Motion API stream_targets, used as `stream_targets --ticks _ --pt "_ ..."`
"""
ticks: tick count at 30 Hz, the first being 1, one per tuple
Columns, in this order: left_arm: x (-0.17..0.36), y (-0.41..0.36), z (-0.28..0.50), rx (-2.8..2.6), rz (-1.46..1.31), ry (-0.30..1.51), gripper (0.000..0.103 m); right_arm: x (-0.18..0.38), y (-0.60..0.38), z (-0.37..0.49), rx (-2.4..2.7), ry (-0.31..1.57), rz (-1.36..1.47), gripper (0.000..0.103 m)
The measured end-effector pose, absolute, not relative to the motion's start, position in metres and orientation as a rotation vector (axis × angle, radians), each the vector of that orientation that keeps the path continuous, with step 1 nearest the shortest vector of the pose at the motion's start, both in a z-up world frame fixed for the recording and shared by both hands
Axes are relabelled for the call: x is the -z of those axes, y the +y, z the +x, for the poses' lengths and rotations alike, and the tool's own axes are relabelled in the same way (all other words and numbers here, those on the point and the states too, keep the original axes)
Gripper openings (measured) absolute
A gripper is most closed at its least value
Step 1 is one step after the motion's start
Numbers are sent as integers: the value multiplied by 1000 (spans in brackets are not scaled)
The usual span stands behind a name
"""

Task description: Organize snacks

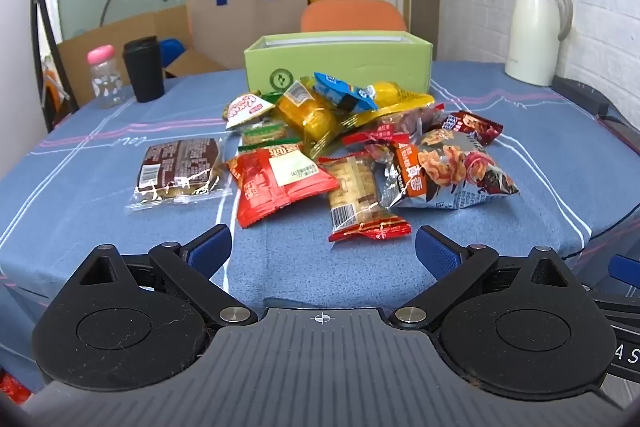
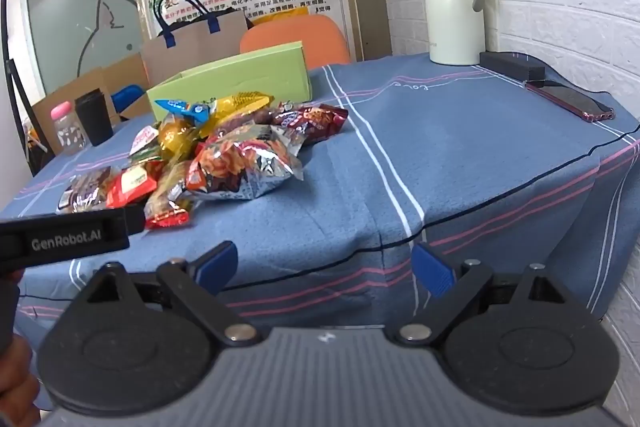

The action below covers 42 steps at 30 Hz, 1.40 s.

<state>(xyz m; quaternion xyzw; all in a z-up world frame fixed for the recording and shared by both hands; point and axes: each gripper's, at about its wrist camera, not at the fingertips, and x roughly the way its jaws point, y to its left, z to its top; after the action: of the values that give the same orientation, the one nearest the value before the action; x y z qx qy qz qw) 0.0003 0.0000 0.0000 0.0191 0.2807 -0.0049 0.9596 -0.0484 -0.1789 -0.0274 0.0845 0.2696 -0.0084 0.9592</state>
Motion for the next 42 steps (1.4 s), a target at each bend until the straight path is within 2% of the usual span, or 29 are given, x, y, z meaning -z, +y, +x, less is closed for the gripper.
stream_targets --ticks 42 --pt "9 2 2 8 29 595 92 30 -168 -48 -3 560 139 93"
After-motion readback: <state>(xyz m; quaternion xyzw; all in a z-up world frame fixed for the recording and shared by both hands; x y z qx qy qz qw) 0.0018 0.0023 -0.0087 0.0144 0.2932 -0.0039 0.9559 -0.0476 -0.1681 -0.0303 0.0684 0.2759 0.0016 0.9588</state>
